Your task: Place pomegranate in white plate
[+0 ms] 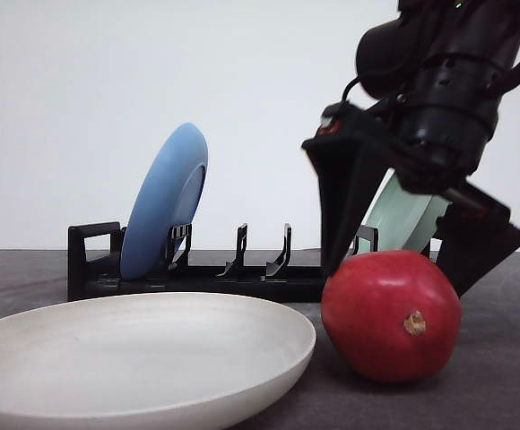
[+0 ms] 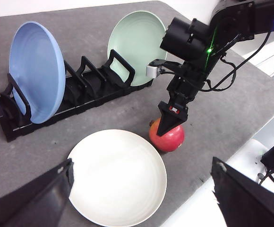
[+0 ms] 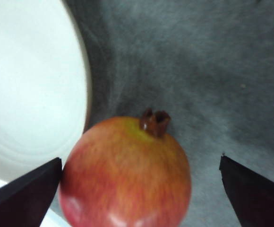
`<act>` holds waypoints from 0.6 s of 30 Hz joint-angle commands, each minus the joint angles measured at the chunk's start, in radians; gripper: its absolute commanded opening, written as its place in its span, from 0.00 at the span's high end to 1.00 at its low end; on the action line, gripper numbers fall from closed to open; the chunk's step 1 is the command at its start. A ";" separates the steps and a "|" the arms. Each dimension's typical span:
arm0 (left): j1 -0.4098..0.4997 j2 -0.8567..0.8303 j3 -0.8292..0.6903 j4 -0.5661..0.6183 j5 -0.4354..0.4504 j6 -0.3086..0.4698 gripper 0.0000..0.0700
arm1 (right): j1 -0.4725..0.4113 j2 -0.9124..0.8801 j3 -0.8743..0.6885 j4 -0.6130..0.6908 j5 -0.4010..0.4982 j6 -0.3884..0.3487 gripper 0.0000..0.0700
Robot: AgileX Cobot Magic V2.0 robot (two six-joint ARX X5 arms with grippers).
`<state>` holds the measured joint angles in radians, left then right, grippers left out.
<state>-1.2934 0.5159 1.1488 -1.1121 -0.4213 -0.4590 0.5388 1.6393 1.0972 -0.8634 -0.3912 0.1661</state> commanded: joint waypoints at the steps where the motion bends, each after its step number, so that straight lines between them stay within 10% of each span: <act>1: -0.012 0.005 0.011 0.005 -0.005 -0.015 0.21 | 0.012 0.034 0.015 0.002 0.017 0.011 0.00; 11: -0.012 0.005 0.011 -0.002 -0.005 -0.023 0.21 | 0.023 0.098 0.015 -0.020 0.052 0.017 0.01; 18: -0.012 0.005 0.011 -0.018 -0.005 -0.034 0.21 | 0.022 0.099 0.022 -0.054 0.050 0.009 0.32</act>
<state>-1.2934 0.5159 1.1488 -1.1346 -0.4213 -0.4814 0.5560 1.7176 1.1001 -0.9072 -0.3456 0.1801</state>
